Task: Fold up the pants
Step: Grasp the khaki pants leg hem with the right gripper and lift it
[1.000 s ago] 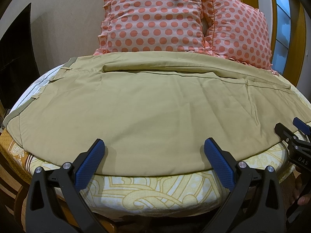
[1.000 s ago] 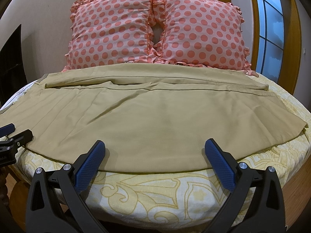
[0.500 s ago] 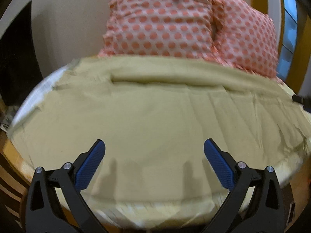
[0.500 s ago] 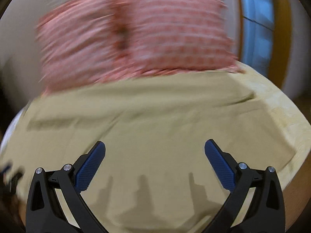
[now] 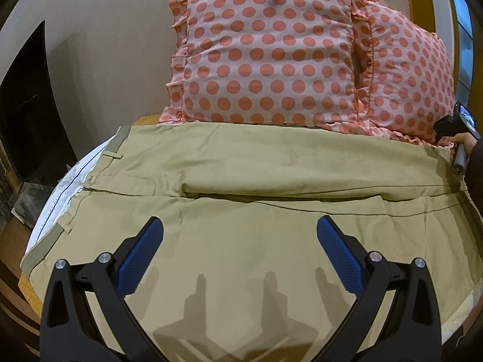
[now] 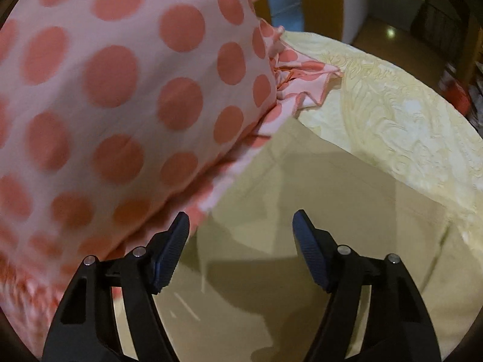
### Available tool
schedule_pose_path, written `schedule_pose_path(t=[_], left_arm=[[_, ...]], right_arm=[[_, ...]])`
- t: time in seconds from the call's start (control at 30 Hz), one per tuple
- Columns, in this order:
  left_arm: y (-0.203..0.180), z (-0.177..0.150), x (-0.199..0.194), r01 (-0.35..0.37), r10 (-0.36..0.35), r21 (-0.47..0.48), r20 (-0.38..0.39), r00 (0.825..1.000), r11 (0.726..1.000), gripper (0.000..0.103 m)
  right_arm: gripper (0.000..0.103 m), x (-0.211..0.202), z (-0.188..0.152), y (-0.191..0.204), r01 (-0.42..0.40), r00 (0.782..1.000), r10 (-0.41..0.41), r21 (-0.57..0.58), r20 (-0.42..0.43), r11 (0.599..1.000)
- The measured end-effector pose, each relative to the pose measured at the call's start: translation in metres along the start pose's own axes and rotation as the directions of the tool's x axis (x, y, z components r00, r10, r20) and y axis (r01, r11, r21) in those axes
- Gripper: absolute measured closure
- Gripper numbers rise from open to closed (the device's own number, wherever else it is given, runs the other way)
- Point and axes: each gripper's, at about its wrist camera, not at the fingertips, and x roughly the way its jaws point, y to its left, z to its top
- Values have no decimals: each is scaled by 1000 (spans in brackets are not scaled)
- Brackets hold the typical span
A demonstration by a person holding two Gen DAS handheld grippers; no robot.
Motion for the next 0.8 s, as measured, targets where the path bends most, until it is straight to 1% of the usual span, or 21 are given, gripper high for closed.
schedule_pose_path(t=[0.03,0.07,0.1,0.13,0.17,0.2,0.23,0.27,0.3,0.33,0.37,0.4,0.43,0.47,0.53,0.6,0.63,0.67,0.73,0.77,0.8], left_arm=[[1,0,3,-1,1,0,-4,1000,1000,2],[1,0,5,-3,3,0,-7,1000,1000,2],[1,-1,7,-5,5,-1,-12,1000,1000,2],[1,-1,8,-6,6,-2,-14,1000,1000,2],[2,-1,9,-7,7,-6,-15,1000,1000,2],[3,-2,8,-5,5,-10,-15,1000,1000,2],[4,-2,7,3,-3,-18,-12,1000,1000,2],[5,-1,8,6,-6,-22,-11,1000,1000,2],[7,-1,6,12,-12,-29,-10,1000,1000,2],[9,-1,4,16,-16,-34,-7,1000,999,2],[11,-1,2,21,-21,-39,-4,1000,999,2],[13,-1,0,27,-27,-45,0,1000,999,2],[18,-1,-5,38,-37,-54,8,999,998,2],[22,-1,-8,45,-44,-62,16,999,997,2],[33,0,-17,58,-55,-83,41,998,995,2],[44,4,-23,73,-68,-102,59,996,992,2],[51,7,-26,86,-78,-116,74,994,989,2],[56,9,-28,94,-84,-125,84,993,988,2],[69,18,-30,105,-90,-154,97,991,983,2],[74,22,-29,120,-103,-168,103,989,978,2],[80,27,-27,142,-124,-184,110,986,973,2]], right_arm=[[29,5,2,2,36,999,-36,-11,15,999],[30,9,3,7,106,994,-103,-48,47,993],[32,14,3,9,163,986,-159,-80,56,983],[34,15,2,10,168,983,-159,-105,87,980],[45,14,-1,6,135,987,-123,-119,103,984],[62,13,-4,3,111,988,-95,-132,125,985],[72,12,-7,0,89,988,-69,-148,137,985],[85,11,-9,-8,61,988,-37,-164,147,985],[95,10,-9,-16,27,990,-3,-161,144,987],[97,10,-7,-26,-37,990,54,-134,127,990],[99,7,-6,-46,-149,982,156,-69,106,986],[99,1,-7,-57,-215,970,217,-32,107,976],[99,-12,-10,-78,-315,941,313,0,129,949],[99,-21,-12,-89,-360,924,356,3,142,933],[99,-47,-19,-114,-459,874,454,-9,172,888],[99,-83,-47,-158,-566,807,558,-14,195,824],[99,-94,-61,-178,-602,782,591,-7,198,798],[99,-118,-87,-182,-619,770,607,1,196,785],[99,-131,-115,-216,-647,752,632,28,191,762],[99,-134,-129,-231,-648,754,630,50,187,760],[99,-134,-143,-243,-635,767,617,69,180,769]])
